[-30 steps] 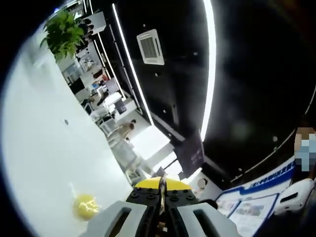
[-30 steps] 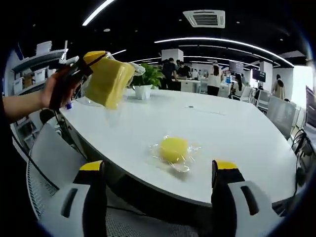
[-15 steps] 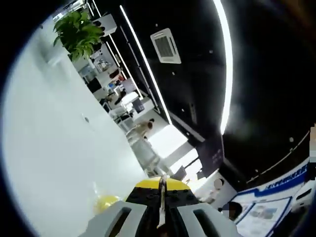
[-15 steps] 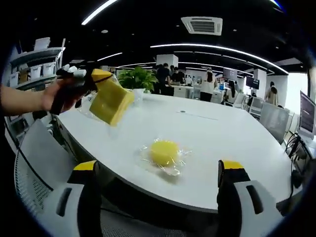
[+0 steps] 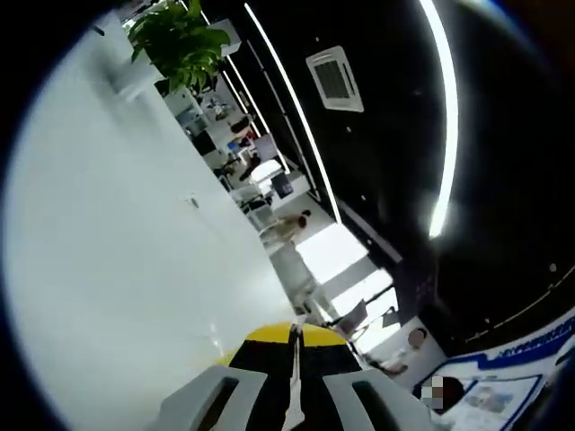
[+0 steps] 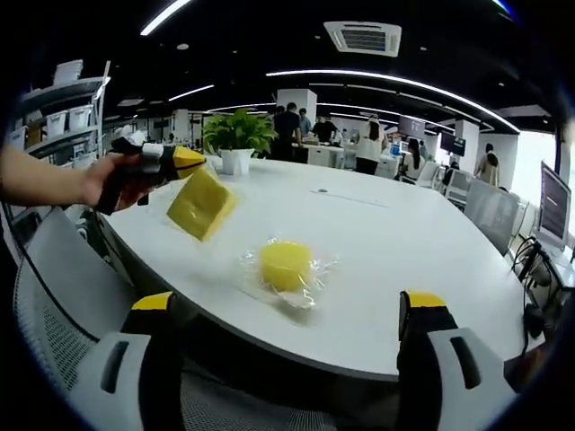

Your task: Compare the silicone blocks by pressing each to a similar depth, holding the contact briefly, and releasing to observe deformation and rebound differences across the visible hardness samples.

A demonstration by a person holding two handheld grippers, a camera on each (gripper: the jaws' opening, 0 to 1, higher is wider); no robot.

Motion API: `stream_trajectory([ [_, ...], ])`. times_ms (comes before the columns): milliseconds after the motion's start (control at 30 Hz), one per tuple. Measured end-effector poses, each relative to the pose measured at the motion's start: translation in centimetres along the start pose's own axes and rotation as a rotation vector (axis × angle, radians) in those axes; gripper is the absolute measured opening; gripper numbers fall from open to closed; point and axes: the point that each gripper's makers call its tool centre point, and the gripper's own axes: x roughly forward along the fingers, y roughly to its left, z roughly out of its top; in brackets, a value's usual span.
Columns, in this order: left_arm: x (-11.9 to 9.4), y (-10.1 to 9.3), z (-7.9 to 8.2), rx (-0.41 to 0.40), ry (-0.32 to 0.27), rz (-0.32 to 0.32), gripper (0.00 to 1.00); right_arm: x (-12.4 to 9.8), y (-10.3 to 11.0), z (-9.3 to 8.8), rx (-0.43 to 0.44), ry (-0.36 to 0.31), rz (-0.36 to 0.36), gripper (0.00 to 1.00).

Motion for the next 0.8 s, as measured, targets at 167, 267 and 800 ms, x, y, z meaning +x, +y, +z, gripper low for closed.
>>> stream_trajectory([
  [167,0.0,2.5,0.6,-0.001,-0.020,0.069,0.00,0.1,-0.1,-0.3,0.000,0.014,-0.004,0.95],
  [267,0.0,3.8,1.5,0.002,-0.038,0.108,0.00,0.2,0.0,-0.5,0.000,0.022,-0.002,0.95],
  [800,-1.0,11.3,2.2,0.108,-0.049,0.342,0.00,0.3,0.0,-0.9,0.009,0.041,0.001,0.95],
])
